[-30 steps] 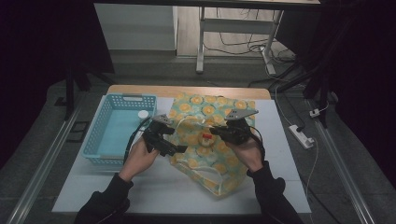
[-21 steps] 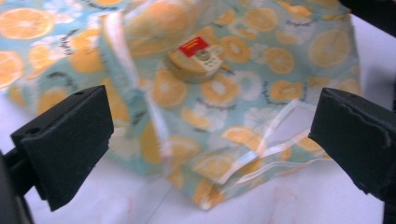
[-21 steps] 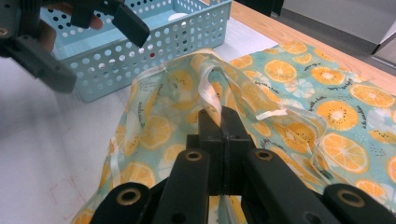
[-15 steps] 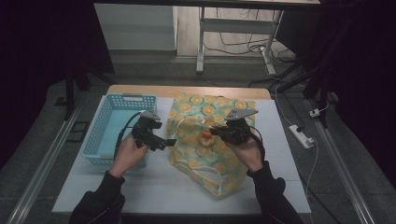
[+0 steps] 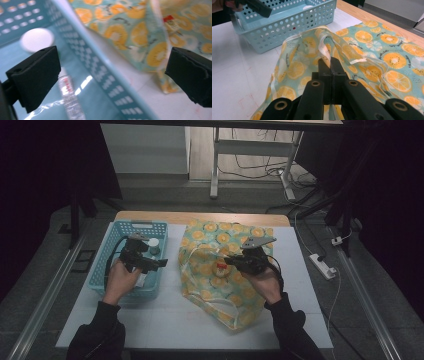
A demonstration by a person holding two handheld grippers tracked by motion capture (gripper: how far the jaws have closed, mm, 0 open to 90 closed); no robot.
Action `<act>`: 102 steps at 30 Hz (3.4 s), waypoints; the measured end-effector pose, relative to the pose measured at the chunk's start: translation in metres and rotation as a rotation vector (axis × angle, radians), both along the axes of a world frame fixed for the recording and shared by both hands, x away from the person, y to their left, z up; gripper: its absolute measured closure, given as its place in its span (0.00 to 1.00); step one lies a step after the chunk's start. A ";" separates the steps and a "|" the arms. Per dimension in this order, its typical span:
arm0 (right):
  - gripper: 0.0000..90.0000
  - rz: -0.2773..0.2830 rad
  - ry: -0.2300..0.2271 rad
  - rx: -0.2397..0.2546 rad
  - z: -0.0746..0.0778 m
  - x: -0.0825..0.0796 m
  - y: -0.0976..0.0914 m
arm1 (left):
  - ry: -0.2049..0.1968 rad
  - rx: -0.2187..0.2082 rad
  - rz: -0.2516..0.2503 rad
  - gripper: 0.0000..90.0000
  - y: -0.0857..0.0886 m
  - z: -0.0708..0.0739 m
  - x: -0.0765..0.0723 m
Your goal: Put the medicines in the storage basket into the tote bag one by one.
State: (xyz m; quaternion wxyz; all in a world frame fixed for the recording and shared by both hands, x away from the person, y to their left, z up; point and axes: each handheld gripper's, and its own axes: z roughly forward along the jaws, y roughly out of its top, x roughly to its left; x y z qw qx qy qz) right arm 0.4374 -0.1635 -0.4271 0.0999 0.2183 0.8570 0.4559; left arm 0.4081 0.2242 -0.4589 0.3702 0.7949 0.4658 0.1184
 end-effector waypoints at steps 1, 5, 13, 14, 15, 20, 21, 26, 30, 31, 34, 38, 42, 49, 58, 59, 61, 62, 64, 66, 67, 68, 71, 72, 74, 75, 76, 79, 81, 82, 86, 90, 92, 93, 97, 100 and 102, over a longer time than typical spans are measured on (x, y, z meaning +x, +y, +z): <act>1.00 0.001 0.001 -0.001 0.000 0.000 0.000 | -0.002 0.008 0.020 0.00 0.004 -0.001 0.000; 1.00 0.002 0.001 -0.002 0.000 0.000 0.000 | 0.002 0.033 0.062 0.00 0.016 -0.007 0.001; 1.00 0.007 0.002 -0.008 -0.002 0.000 0.003 | 0.022 0.110 0.098 0.00 0.026 -0.017 0.006; 1.00 0.009 0.003 -0.008 -0.002 0.000 0.003 | 0.022 0.111 0.099 0.00 0.026 -0.018 0.007; 1.00 0.010 0.001 -0.011 -0.003 0.000 0.003 | 0.024 0.112 0.097 0.00 0.026 -0.019 0.008; 1.00 0.011 0.005 -0.015 -0.004 -0.001 0.005 | 0.067 0.141 0.076 0.00 0.025 -0.030 0.014; 1.00 0.011 0.005 -0.015 -0.004 -0.001 0.005 | 0.079 0.160 0.069 0.00 0.023 -0.032 0.015; 1.00 0.015 0.007 -0.019 -0.006 -0.001 0.006 | 0.141 0.210 0.060 0.00 0.020 -0.040 0.020; 1.00 0.017 0.009 -0.022 -0.006 -0.001 0.007 | 0.196 0.256 0.066 0.00 0.017 -0.046 0.024; 1.00 0.018 0.008 -0.023 -0.006 -0.001 0.007 | 0.208 0.266 0.065 0.00 0.016 -0.047 0.025; 1.00 0.018 0.009 -0.022 -0.007 -0.001 0.007 | 0.249 0.282 0.061 0.00 0.015 -0.051 0.028; 1.00 0.019 0.010 -0.023 -0.007 -0.001 0.008 | 0.286 0.290 0.072 0.04 0.015 -0.053 0.030; 1.00 0.021 0.011 -0.023 -0.008 -0.001 0.008 | 0.302 0.292 0.059 0.20 0.014 -0.055 0.031; 1.00 0.015 0.012 -0.022 -0.007 -0.001 0.006 | 0.311 0.293 0.037 0.53 0.013 -0.055 0.031; 1.00 0.013 0.013 -0.024 -0.008 0.000 0.005 | 0.299 0.290 0.030 0.78 0.012 -0.054 0.030; 1.00 0.013 0.013 -0.024 -0.008 0.000 0.005 | 0.299 0.289 0.030 0.79 0.012 -0.054 0.030; 1.00 0.012 0.013 -0.024 -0.007 0.000 0.005 | 0.299 0.288 0.031 0.79 0.012 -0.054 0.030; 1.00 0.012 0.013 -0.024 -0.007 0.000 0.005 | 0.296 0.291 0.032 0.79 0.012 -0.054 0.030; 1.00 0.012 0.013 -0.024 -0.008 0.000 0.005 | 0.289 0.297 0.037 0.79 0.012 -0.053 0.030; 1.00 0.012 0.012 -0.024 -0.007 0.000 0.005 | 0.279 0.286 0.042 0.79 0.013 -0.052 0.030; 1.00 0.010 0.011 -0.021 -0.007 0.000 0.005 | 0.273 0.280 0.048 0.79 0.013 -0.051 0.029; 1.00 0.011 0.013 -0.021 -0.007 0.000 0.005 | 0.263 0.276 0.054 0.79 0.014 -0.050 0.029; 1.00 0.010 0.011 -0.020 -0.007 0.000 0.004 | 0.232 0.267 0.071 0.79 0.014 -0.047 0.027; 1.00 0.009 0.010 -0.020 -0.007 0.000 0.004 | 0.227 0.265 0.072 0.79 0.015 -0.046 0.027; 1.00 0.009 0.010 -0.019 -0.006 0.000 0.004 | 0.208 0.255 0.081 0.79 0.016 -0.043 0.026; 1.00 0.009 0.009 -0.020 -0.006 0.000 0.003 | 0.198 0.248 0.085 0.79 0.016 -0.042 0.025; 1.00 0.009 0.009 -0.018 -0.006 0.000 0.003 | 0.190 0.240 0.087 0.79 0.017 -0.041 0.024; 1.00 0.008 0.007 -0.016 -0.005 0.000 0.003 | 0.155 0.192 0.093 0.79 0.021 -0.035 0.022; 1.00 0.007 0.007 -0.015 -0.005 0.000 0.002 | 0.129 0.145 0.102 0.79 0.024 -0.030 0.020; 1.00 0.006 0.006 -0.013 -0.005 0.000 0.002 | 0.121 0.126 0.104 0.79 0.026 -0.027 0.019; 1.00 0.005 0.005 -0.011 -0.004 0.000 0.002 | 0.097 0.072 0.120 0.79 0.032 -0.017 0.014; 1.00 0.004 0.001 -0.010 -0.004 0.000 0.001 | 0.060 0.042 0.125 0.79 0.034 -0.004 0.008; 1.00 0.004 0.001 -0.009 -0.004 0.000 0.001 | 0.037 0.037 0.127 0.79 0.034 0.004 0.004; 1.00 0.005 0.000 -0.008 -0.004 0.000 0.001 | 0.027 0.033 0.123 0.79 0.033 0.008 0.003; 1.00 0.005 -0.001 -0.007 -0.004 0.000 0.001 | -0.011 0.002 0.110 0.79 0.031 0.021 -0.004; 1.00 0.006 -0.002 -0.007 -0.004 0.000 0.001 | -0.020 -0.030 0.107 0.79 0.029 0.028 -0.007; 1.00 0.006 -0.002 -0.006 -0.003 0.000 0.001 | -0.024 -0.042 0.085 0.79 0.026 0.030 -0.008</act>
